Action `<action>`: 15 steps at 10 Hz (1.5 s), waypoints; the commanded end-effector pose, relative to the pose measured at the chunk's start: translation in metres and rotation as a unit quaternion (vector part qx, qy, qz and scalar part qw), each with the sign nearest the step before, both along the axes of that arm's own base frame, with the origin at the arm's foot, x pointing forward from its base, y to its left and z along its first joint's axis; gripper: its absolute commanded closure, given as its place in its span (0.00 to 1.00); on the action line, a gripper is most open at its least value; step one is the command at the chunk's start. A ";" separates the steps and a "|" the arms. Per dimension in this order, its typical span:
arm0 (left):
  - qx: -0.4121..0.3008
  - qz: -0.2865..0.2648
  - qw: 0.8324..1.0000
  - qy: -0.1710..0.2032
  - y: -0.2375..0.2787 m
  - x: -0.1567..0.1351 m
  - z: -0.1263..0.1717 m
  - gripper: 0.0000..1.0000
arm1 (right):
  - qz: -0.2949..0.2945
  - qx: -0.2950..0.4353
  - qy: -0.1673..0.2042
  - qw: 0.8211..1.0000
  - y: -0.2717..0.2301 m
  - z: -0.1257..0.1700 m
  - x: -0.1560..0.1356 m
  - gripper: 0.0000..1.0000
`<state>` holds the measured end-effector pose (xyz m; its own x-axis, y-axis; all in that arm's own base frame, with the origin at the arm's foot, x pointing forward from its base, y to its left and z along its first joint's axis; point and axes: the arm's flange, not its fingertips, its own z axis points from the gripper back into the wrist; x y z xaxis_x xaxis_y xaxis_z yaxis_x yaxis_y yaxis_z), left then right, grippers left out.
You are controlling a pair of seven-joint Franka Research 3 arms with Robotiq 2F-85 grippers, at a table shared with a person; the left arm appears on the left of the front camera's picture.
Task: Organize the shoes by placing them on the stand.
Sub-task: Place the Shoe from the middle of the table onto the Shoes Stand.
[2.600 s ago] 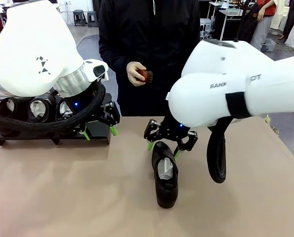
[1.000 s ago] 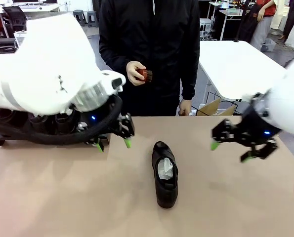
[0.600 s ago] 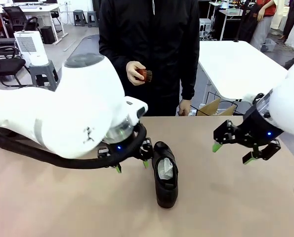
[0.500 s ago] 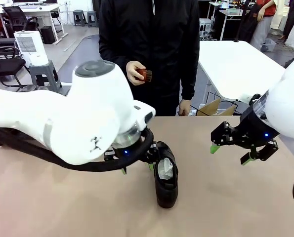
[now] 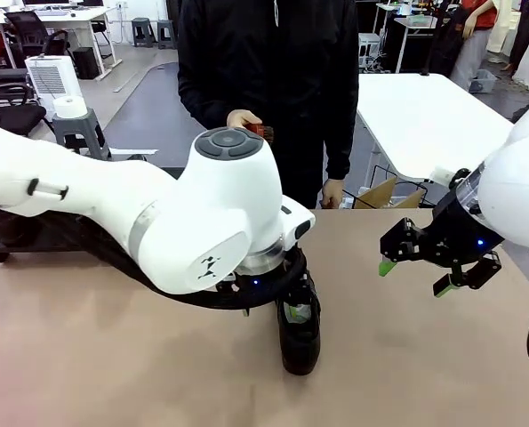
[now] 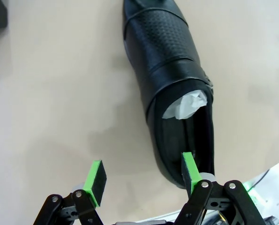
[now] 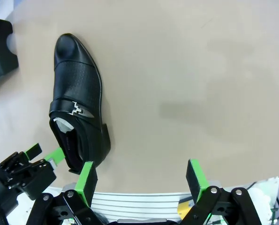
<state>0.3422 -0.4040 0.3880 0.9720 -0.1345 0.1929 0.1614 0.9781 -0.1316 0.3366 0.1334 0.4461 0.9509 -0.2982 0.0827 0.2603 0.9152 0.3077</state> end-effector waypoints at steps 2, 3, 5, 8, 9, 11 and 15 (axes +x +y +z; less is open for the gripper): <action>0.011 0.017 1.000 0.002 -0.020 0.008 -0.014 0.17 | -0.003 0.014 -0.003 1.000 0.003 0.001 0.006 0.00; 0.020 0.027 0.999 0.007 -0.022 0.010 -0.023 0.17 | -0.003 0.014 -0.003 1.000 0.003 0.001 0.006 0.00; 0.031 0.048 0.998 0.026 -0.024 0.015 -0.037 0.17 | -0.003 0.014 -0.003 1.000 0.003 0.001 0.006 0.00; 0.041 0.036 0.997 0.047 -0.025 0.016 -0.042 0.54 | -0.003 0.014 -0.003 1.000 0.003 0.001 0.006 0.00; 0.042 0.036 0.997 0.046 -0.026 0.017 -0.042 0.72 | -0.003 0.014 -0.003 1.000 0.003 0.001 0.006 0.00; 0.043 0.040 0.997 0.053 -0.026 0.017 -0.044 1.00 | -0.003 0.014 -0.003 1.000 0.003 0.001 0.006 0.00; 0.050 0.043 0.996 0.053 -0.027 0.019 -0.048 1.00 | -0.003 0.014 -0.003 1.000 0.003 0.001 0.006 0.00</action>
<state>0.3574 -0.4278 0.3435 0.9926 -0.0890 0.0824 0.0947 0.9932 -0.0680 0.3369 0.1334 0.4457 0.9509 -0.2984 0.0816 0.2608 0.9151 0.3074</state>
